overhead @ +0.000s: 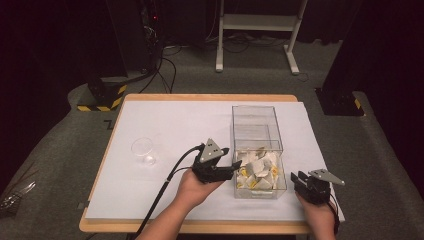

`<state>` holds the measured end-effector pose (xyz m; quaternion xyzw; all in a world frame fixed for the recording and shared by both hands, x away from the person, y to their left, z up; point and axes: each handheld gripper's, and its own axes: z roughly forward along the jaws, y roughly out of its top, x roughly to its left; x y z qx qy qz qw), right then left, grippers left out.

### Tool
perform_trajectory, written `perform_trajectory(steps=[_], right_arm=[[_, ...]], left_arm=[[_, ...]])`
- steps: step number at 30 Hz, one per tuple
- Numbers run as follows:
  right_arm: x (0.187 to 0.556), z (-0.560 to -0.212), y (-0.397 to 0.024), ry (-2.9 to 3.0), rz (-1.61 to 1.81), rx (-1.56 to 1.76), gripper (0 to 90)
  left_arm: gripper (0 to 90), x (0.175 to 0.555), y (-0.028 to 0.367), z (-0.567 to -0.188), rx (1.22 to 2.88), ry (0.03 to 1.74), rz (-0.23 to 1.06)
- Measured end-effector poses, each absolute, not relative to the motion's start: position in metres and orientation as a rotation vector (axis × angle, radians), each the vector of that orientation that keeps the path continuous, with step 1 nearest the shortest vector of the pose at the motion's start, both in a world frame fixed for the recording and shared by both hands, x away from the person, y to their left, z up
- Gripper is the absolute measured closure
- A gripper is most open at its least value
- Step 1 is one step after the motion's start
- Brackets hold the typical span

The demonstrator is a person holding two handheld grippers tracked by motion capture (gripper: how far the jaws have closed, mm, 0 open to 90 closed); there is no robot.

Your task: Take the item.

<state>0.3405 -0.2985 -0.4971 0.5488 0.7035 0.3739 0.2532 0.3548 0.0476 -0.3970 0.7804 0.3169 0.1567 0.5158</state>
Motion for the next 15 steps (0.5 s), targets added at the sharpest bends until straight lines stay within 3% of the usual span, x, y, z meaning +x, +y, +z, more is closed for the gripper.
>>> perform_trajectory(steps=[15], right_arm=[[0.340, -0.497, -0.299, 1.909, 1.019, 1.493, 65.2]], left_arm=[[40.3, 0.358, 0.008, -0.395, 1.900, 0.704, 0.352]])
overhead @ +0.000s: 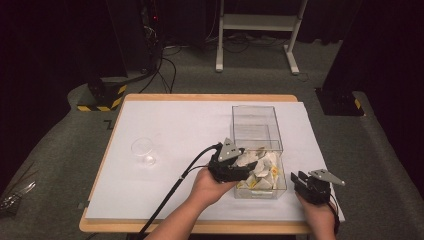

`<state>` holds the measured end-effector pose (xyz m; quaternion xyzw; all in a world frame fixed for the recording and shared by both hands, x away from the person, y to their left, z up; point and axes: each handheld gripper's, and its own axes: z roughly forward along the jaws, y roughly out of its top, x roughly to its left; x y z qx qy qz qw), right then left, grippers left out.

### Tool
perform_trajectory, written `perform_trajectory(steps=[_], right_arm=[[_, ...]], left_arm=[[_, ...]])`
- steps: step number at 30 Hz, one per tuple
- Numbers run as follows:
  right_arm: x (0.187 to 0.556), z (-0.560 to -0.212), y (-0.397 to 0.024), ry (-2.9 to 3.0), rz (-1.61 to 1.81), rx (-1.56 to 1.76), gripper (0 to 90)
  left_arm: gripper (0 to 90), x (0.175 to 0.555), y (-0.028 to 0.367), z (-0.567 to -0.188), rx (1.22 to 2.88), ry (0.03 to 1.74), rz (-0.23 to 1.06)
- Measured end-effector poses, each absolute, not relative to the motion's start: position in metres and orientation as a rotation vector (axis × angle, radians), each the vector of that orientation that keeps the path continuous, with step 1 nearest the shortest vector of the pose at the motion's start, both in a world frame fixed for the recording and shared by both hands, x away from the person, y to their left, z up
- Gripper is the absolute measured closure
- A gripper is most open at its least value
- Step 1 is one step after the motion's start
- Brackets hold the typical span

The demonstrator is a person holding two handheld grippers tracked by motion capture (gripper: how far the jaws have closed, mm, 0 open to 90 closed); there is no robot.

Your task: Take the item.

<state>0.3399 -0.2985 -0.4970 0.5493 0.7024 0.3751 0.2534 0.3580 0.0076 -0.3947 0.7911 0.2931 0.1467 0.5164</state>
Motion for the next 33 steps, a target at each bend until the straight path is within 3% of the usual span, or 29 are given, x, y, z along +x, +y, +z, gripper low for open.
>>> perform_trajectory(steps=[15, 33], right_arm=[[0.340, -0.497, -0.299, 1.910, 1.020, 1.493, 65.2], [0.339, -0.497, -0.299, 1.907, 1.026, 1.495, 65.2]], left_arm=[[41.5, 0.357, -0.023, -0.405, 1.949, 0.713, 0.385], [50.7, 0.362, -0.047, -0.415, 2.046, 0.719, 0.389]])
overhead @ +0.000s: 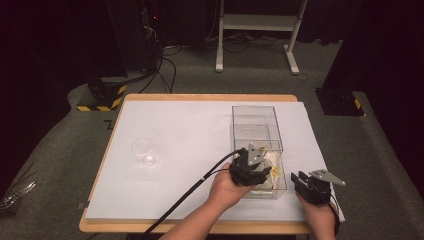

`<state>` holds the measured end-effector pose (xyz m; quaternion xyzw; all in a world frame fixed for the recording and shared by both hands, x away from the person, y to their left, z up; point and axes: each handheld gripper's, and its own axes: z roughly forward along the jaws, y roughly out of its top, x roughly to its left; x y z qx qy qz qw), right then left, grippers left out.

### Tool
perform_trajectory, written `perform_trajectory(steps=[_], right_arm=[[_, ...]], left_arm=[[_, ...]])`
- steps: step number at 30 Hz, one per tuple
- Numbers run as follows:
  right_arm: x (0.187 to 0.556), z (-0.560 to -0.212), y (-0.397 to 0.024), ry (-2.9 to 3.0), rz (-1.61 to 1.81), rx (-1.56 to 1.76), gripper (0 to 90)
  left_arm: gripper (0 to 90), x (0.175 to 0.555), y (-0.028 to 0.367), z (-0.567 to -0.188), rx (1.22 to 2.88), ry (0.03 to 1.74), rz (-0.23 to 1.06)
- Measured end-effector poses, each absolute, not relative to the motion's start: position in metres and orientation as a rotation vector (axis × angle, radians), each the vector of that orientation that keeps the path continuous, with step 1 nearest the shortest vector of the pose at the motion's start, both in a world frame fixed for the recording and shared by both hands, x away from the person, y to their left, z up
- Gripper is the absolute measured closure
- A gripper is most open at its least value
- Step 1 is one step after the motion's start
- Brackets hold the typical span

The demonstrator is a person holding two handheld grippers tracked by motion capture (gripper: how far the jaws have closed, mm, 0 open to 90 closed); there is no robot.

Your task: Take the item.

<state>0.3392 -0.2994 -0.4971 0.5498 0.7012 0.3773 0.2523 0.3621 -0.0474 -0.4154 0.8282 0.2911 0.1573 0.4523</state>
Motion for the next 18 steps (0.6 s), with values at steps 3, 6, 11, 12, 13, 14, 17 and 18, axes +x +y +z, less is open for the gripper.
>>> perform_trajectory(steps=[3, 6, 11, 12, 13, 14, 17, 18], right_arm=[[0.3390, -0.4971, -0.2998, 1.906, 1.026, 1.494, 65.1], [0.3390, -0.4972, -0.3001, 1.906, 1.026, 1.492, 65.0], [0.3388, -0.4972, -0.3002, 1.905, 1.026, 1.495, 64.9], [0.3388, -0.4972, -0.3002, 1.905, 1.024, 1.496, 64.8], [0.3388, -0.4972, -0.3002, 1.904, 1.024, 1.496, 64.8], [0.3388, -0.4972, -0.3002, 1.904, 1.025, 1.496, 64.8], [0.3389, -0.4973, -0.3001, 1.905, 1.023, 1.497, 64.6], [0.3388, -0.4973, -0.3001, 1.903, 1.024, 1.497, 64.6]], left_arm=[[54.6, 0.3618, -0.0494, -0.4166, 2.063, 0.722, 0.408], [59.7, 0.3617, -0.0497, -0.4170, 2.072, 0.725, 0.411], [68.1, 0.3628, -0.0480, -0.4212, 2.102, 0.737, 0.414], [69.7, 0.3624, -0.0469, -0.4211, 2.097, 0.737, 0.417], [71.8, 0.3623, -0.0458, -0.4208, 2.091, 0.739, 0.410], [74.7, 0.3622, -0.0451, -0.4207, 2.088, 0.740, 0.405], [80.0, 0.3622, -0.0421, -0.4199, 2.077, 0.749, 0.416], [83.1, 0.3622, -0.0414, -0.4197, 2.073, 0.753, 0.417]])
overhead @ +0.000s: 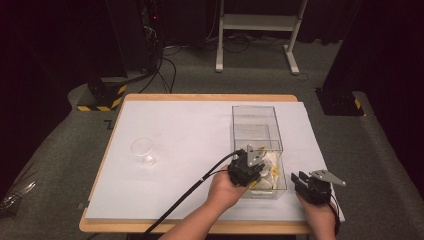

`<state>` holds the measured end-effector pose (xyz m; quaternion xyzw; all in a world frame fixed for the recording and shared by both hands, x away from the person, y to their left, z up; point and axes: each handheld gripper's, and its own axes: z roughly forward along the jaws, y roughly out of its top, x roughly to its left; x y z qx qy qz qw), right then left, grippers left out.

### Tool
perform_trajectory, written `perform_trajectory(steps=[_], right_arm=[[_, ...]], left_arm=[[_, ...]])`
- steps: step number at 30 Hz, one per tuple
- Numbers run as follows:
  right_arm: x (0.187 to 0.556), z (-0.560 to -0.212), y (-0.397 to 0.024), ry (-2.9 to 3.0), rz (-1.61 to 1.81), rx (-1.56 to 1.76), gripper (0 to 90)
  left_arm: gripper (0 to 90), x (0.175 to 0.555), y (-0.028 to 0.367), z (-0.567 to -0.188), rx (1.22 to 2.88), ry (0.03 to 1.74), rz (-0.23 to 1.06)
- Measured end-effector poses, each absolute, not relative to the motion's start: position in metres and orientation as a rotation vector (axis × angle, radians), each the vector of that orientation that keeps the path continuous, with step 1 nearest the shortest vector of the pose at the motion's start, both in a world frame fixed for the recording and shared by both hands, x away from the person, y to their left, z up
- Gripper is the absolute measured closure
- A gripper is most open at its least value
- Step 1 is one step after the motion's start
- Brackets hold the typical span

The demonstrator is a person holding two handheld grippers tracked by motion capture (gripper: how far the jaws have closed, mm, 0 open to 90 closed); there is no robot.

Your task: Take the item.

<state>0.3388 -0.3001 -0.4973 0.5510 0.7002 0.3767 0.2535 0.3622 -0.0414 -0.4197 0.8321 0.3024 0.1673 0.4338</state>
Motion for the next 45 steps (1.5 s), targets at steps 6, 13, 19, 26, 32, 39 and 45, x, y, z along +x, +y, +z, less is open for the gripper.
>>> perform_trajectory(steps=[6, 13, 19, 26, 32, 39, 45], right_arm=[[0.339, -0.497, -0.300, 1.902, 1.025, 1.500, 64.4], [0.339, -0.497, -0.300, 1.902, 1.025, 1.499, 64.5], [0.339, -0.497, -0.300, 1.901, 1.026, 1.500, 64.5], [0.339, -0.497, -0.300, 1.902, 1.024, 1.498, 64.5], [0.339, -0.497, -0.300, 1.900, 1.023, 1.497, 64.4], [0.339, -0.497, -0.300, 1.900, 1.022, 1.497, 64.5], [0.339, -0.497, -0.300, 1.901, 1.021, 1.497, 64.4]], left_arm=[[89.7, 0.363, -0.034, -0.419, 2.051, 0.766, 0.419], [90.0, 0.362, -0.025, -0.417, 2.008, 0.758, 0.420], [90.0, 0.360, -0.018, -0.414, 1.971, 0.759, 0.421], [90.0, 0.357, -0.007, -0.408, 1.921, 0.758, 0.415], [90.0, 0.355, 0.000, -0.404, 1.890, 0.743, 0.421], [90.0, 0.354, 0.006, -0.399, 1.850, 0.745, 0.413], [90.0, 0.354, 0.012, -0.393, 1.815, 0.743, 0.411]])
